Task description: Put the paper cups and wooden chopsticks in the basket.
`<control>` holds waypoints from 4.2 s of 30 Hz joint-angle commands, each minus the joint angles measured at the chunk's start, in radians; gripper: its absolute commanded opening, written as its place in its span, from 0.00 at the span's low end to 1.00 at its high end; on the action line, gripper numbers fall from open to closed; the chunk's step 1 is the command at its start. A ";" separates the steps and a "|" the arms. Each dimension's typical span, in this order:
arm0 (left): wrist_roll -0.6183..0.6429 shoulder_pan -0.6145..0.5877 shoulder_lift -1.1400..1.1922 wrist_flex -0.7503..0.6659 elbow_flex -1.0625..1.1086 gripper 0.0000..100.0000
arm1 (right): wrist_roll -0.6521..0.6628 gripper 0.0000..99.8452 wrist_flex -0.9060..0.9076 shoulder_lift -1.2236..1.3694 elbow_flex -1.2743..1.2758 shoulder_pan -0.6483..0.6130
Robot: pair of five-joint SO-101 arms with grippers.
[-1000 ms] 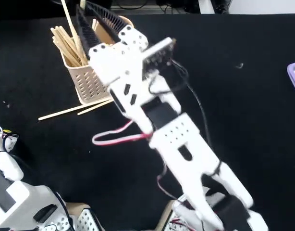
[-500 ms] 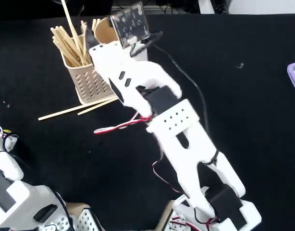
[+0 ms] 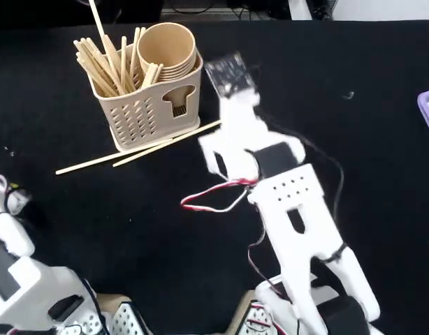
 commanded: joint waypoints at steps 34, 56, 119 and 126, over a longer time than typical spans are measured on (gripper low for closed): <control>-0.098 0.599 0.166 0.164 -0.315 0.24 | -0.014 0.32 -0.667 -0.039 0.476 0.322; -0.112 0.484 -0.218 -0.199 0.070 0.24 | -0.014 0.32 -0.671 -0.039 0.478 0.325; -0.164 0.682 0.055 0.075 -0.022 0.24 | -0.014 0.32 -0.671 -0.031 0.483 0.321; -0.167 0.809 -0.051 0.080 0.091 0.20 | -0.014 0.32 -0.671 -0.031 0.483 0.321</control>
